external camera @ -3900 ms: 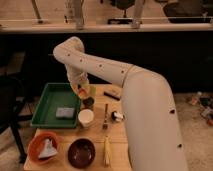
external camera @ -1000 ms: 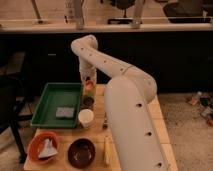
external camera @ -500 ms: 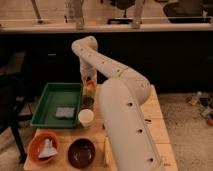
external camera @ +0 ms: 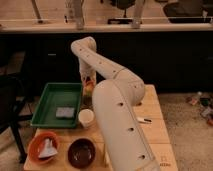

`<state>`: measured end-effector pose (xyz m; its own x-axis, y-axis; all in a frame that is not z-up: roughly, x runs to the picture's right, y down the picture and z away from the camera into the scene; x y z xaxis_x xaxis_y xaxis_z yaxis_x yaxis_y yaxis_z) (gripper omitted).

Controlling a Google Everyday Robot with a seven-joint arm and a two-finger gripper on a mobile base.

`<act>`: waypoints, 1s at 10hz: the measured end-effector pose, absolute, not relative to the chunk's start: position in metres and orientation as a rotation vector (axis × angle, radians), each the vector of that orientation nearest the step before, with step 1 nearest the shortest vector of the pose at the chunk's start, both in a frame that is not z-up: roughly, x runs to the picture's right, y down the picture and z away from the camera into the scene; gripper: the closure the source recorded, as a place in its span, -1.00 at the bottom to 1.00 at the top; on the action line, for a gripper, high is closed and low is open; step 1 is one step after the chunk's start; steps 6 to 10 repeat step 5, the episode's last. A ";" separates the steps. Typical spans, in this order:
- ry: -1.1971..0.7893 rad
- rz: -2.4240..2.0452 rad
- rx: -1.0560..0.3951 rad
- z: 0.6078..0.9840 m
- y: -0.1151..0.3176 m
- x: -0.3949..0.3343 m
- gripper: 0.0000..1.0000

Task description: Place apple in plastic cup

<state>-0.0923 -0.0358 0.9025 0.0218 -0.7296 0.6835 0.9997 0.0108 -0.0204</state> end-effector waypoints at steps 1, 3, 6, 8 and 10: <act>-0.575 -1.471 -0.599 0.903 -0.036 -0.092 0.65; -0.575 -1.471 -0.599 0.903 -0.036 -0.091 0.24; -0.575 -1.471 -0.599 0.903 -0.036 -0.092 -0.16; -0.575 -1.471 -0.599 0.903 -0.036 -0.092 -0.16; -0.575 -1.471 -0.599 0.903 -0.036 -0.092 -0.16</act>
